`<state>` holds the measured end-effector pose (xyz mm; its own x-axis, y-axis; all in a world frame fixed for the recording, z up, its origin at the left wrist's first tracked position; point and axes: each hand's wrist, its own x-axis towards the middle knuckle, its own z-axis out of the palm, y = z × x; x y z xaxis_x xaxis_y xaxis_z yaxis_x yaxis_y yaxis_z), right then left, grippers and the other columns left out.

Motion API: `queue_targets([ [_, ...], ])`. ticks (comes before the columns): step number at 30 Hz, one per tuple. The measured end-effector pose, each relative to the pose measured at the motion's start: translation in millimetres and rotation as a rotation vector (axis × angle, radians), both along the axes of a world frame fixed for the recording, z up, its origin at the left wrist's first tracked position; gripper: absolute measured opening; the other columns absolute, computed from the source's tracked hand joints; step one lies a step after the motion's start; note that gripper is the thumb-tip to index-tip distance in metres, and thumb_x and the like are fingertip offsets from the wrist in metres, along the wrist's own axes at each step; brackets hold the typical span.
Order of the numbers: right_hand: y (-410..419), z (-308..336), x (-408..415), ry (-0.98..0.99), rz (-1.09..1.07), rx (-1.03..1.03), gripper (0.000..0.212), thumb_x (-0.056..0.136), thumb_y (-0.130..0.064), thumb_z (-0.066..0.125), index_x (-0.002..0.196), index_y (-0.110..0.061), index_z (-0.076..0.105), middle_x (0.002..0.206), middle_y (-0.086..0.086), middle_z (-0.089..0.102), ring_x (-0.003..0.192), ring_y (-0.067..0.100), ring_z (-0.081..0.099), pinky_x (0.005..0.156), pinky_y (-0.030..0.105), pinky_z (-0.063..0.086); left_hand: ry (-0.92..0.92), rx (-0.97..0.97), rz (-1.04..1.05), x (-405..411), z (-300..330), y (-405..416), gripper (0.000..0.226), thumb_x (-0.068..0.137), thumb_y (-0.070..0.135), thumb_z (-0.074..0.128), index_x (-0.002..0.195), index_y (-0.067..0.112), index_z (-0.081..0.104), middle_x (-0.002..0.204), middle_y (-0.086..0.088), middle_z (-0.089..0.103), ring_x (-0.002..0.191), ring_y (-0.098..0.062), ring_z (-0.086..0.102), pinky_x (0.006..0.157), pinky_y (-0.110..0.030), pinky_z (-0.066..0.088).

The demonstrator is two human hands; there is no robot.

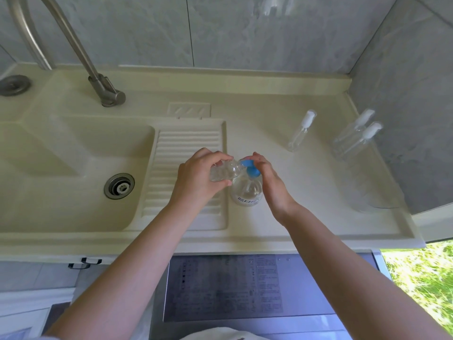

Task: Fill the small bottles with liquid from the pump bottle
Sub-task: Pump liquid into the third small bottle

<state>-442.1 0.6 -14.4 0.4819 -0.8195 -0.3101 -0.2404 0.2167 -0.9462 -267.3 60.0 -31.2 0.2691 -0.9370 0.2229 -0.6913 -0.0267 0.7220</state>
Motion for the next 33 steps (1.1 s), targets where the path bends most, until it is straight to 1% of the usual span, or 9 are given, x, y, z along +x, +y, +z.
queue_targets([
  [3, -2.4, 0.2, -2.5, -0.019, -0.003, 0.014, 0.035, 0.094, -0.048, 0.036, 0.113, -0.042, 0.064, 0.137, -0.028, 0.042, 0.141, 0.001, 0.027, 0.118, 0.037, 0.017, 0.001, 0.002, 0.006, 0.4, -1.1, -1.1, 0.056, 0.057, 0.029, 0.088, 0.107, 0.041, 0.066, 0.093, 0.014, 0.055, 0.089, -0.001, 0.061, 0.085, -0.043, 0.053],
  [7, -3.2, 2.9, -4.8, -0.017, 0.013, 0.07, 0.038, 0.102, -0.045, 0.033, 0.129, -0.038, 0.058, 0.144, -0.013, 0.044, 0.131, 0.003, 0.039, 0.097, 0.023, 0.031, 0.01, -0.006, 0.016, 1.3, 1.1, -2.0, 0.056, 0.058, 0.027, 0.09, 0.107, 0.041, 0.067, 0.093, 0.015, 0.056, 0.087, -0.001, 0.06, 0.088, -0.044, 0.052],
  [11, -3.1, 5.2, -3.4, -0.004, 0.003, 0.042, 0.036, 0.102, -0.044, 0.033, 0.127, -0.04, 0.058, 0.135, -0.014, 0.051, 0.124, 0.0, 0.044, 0.092, 0.024, 0.033, 0.01, -0.009, 0.01, 4.2, 1.7, -2.3, 0.056, 0.058, 0.026, 0.09, 0.108, 0.039, 0.068, 0.093, 0.014, 0.056, 0.088, -0.004, 0.063, 0.087, -0.044, 0.053],
  [14, -2.2, 6.3, -2.2, 0.005, 0.001, -0.005, 0.033, 0.105, -0.036, 0.031, 0.128, -0.043, 0.054, 0.129, -0.018, 0.052, 0.116, -0.009, 0.044, 0.086, 0.017, 0.034, 0.014, 0.003, 0.008, 2.8, -0.5, -1.9, 0.056, 0.058, 0.026, 0.09, 0.107, 0.039, 0.068, 0.094, 0.013, 0.057, 0.088, -0.005, 0.062, 0.086, -0.043, 0.053],
  [17, 0.8, 2.1, -0.9, -0.001, -0.004, -0.043, 0.034, 0.105, -0.036, 0.031, 0.127, -0.045, 0.055, 0.141, -0.01, 0.046, 0.129, 0.005, 0.042, 0.09, 0.018, 0.035, 0.012, 0.006, 0.01, 0.1, -1.6, -1.5, 0.055, 0.058, 0.025, 0.09, 0.107, 0.039, 0.068, 0.094, 0.013, 0.057, 0.089, -0.003, 0.061, 0.086, -0.041, 0.053],
  [20, -1.5, 0.7, -4.0, -0.003, 0.018, -0.018, 0.034, 0.101, -0.045, 0.035, 0.13, -0.052, 0.05, 0.146, -0.011, 0.042, 0.137, 0.01, 0.035, 0.103, 0.029, 0.031, 0.019, 0.001, 0.012, -0.1, -1.3, -1.4, 0.055, 0.058, 0.024, 0.091, 0.107, 0.037, 0.069, 0.093, 0.013, 0.057, 0.088, -0.004, 0.062, 0.087, -0.04, 0.054],
  [23, -6.0, 4.1, -6.1, 0.028, 0.026, -0.044, 0.044, 0.088, -0.055, 0.039, 0.131, -0.057, 0.047, 0.157, -0.015, 0.029, 0.151, 0.012, 0.008, 0.122, 0.045, 0.011, 0.018, -0.003, 0.016, 1.2, 0.3, -1.5, 0.055, 0.058, 0.025, 0.091, 0.107, 0.037, 0.069, 0.093, 0.013, 0.057, 0.088, -0.006, 0.062, 0.087, -0.039, 0.054],
  [25, -8.0, 7.1, -5.4, 0.068, 0.022, -0.107, 0.049, 0.088, -0.05, 0.038, 0.137, -0.051, 0.046, 0.161, -0.018, 0.019, 0.15, 0.002, -0.007, 0.123, 0.049, -0.002, 0.021, -0.011, 0.013, 1.8, 1.0, -2.0, 0.055, 0.058, 0.026, 0.09, 0.107, 0.038, 0.068, 0.094, 0.013, 0.058, 0.089, -0.007, 0.062, 0.087, -0.039, 0.053],
  [33, -4.9, -1.2, -1.9, 0.068, 0.102, -0.172, 0.048, 0.098, -0.049, 0.021, 0.142, -0.051, 0.042, 0.162, -0.016, 0.018, 0.152, 0.005, -0.002, 0.123, 0.05, -0.002, -0.008, -0.001, 0.015, 1.8, -0.3, -2.7, 0.055, 0.058, 0.029, 0.089, 0.106, 0.04, 0.067, 0.094, 0.013, 0.057, 0.088, -0.003, 0.061, 0.085, -0.041, 0.053],
])
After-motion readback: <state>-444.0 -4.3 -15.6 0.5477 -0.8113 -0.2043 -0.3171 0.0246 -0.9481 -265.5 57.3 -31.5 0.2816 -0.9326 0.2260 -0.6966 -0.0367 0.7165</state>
